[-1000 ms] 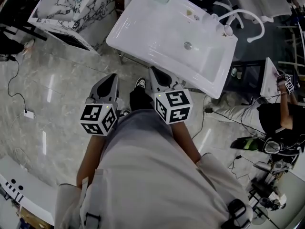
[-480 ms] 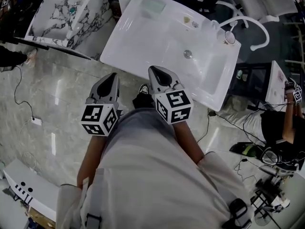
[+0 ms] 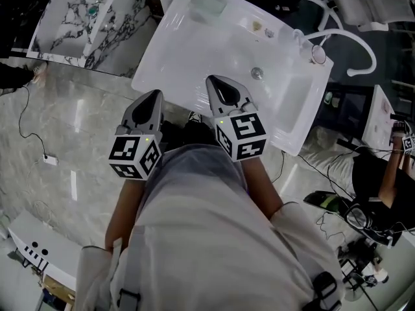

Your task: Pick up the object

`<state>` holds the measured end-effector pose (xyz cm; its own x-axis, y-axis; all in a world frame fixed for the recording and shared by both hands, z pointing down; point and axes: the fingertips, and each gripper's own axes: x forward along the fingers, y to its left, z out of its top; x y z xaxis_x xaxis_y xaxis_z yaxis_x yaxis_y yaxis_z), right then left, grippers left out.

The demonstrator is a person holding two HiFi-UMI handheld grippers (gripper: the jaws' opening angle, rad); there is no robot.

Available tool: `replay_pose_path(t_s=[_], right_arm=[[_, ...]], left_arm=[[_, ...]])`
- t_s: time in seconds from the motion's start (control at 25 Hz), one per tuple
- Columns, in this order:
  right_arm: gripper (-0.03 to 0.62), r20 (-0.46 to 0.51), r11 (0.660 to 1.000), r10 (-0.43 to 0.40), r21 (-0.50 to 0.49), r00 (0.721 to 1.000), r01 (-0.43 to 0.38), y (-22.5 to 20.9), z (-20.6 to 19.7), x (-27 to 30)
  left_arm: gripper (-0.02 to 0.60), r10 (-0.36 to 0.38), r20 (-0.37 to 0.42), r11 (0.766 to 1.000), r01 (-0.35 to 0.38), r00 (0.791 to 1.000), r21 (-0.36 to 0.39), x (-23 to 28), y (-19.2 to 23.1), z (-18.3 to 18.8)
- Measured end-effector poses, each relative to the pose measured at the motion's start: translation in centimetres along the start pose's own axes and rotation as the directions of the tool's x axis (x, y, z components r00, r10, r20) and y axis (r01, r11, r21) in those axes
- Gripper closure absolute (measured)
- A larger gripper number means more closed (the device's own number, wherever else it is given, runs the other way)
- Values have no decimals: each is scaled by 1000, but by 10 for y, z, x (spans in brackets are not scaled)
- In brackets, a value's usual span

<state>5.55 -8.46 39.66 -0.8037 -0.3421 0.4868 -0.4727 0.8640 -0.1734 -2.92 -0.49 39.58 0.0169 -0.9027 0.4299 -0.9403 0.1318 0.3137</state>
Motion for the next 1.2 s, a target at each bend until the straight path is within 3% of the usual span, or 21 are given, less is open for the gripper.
replay_pose_path(t_s=[0.28,0.48,0.72,1.2], right_arm=[[585,24,997,-65,-39,998,66,-18,36,13],[585,20,991,-113,-72,993,114,-19,54,28],[583,8,981,-168,-100,986,168,-17,68,47],[583,-13,955,-264,-147,965,259,-10,81,84]], left_arm=[[581,-57,-4,998,57,998,4,20,13,21],[581,-128,-12,990,129,992,55,38,28,43],[581,-206,-4,976,206,979,76,55,41,68],[581,-345,-36,933,346,938,102,64,67,81]])
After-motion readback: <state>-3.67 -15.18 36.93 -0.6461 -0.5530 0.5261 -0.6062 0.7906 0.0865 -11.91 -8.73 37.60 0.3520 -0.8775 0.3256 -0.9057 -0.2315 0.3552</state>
